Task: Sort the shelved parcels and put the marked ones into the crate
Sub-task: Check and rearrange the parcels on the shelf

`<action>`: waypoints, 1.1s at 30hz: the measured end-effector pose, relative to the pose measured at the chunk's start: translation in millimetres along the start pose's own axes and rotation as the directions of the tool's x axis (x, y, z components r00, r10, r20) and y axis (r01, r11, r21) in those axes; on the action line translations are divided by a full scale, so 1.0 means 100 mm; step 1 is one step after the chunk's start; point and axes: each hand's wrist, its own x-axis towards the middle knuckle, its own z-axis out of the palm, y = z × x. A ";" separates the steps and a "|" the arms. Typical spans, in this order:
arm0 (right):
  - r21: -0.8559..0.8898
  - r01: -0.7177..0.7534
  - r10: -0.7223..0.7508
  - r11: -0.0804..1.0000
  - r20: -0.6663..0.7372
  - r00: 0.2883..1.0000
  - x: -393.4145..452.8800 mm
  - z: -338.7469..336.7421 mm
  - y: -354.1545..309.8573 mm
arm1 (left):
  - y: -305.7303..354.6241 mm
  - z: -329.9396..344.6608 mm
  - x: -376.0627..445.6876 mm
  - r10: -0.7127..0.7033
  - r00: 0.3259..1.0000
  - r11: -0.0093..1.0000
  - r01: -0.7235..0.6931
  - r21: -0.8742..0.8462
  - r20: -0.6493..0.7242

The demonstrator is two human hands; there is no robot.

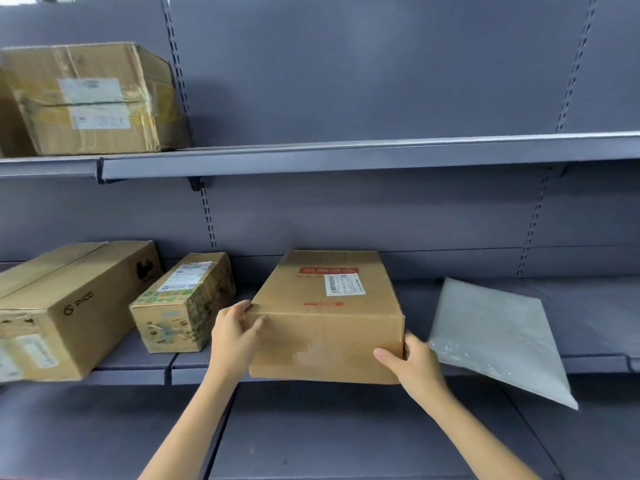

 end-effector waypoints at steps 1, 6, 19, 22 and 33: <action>0.020 -0.025 0.025 0.999 0.025 0.999 -0.01 0.04 0.02 | -0.08 0.01 -0.03 -0.034 0.999 0.999 0.034 -0.022 -0.007; 0.141 -0.093 0.082 0.986 0.086 0.993 -0.10 0.17 0.06 | -0.38 0.05 -0.12 -0.128 0.991 0.986 0.122 -0.116 -0.048; 0.310 -0.317 0.287 0.896 0.139 0.948 0.09 0.18 0.10 | -0.46 0.09 -0.01 -0.278 0.947 0.919 0.311 -0.242 0.162; 0.364 -0.310 0.273 0.878 0.150 0.950 0.03 0.18 0.13 | -0.50 0.06 -0.11 -0.232 0.953 0.903 0.285 -0.321 0.193; 0.498 -0.287 0.213 0.818 0.202 0.956 -0.24 0.33 0.38 | -0.89 0.25 -0.58 -0.508 0.849 0.688 0.500 -0.526 0.143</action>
